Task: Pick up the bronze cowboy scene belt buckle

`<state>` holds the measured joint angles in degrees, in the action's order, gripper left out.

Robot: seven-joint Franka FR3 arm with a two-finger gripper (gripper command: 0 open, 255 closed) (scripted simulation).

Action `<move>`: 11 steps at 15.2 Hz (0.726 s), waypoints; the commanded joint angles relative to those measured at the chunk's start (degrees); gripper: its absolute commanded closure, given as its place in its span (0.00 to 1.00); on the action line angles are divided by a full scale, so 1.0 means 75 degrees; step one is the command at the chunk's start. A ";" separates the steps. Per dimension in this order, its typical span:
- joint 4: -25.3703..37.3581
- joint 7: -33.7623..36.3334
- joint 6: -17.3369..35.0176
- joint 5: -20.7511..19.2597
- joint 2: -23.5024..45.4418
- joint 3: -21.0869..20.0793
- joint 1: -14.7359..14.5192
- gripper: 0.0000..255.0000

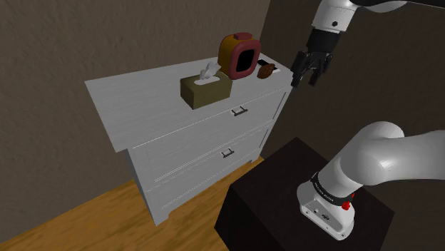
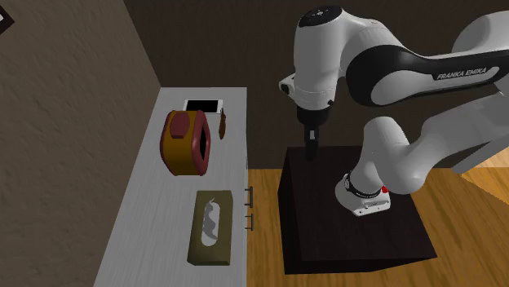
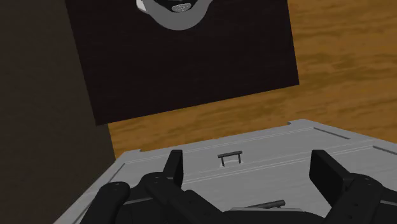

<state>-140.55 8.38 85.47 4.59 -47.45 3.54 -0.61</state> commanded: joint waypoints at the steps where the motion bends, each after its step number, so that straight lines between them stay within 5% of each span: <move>1: 0.0000 0.0000 0.0000 0.0000 0.0000 0.0000 0.0000 0.00; 11: 0.0939 -0.0623 0.1773 -0.0561 0.2333 0.0751 0.0372 0.00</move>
<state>-134.70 4.18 97.63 0.69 -31.93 8.59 1.94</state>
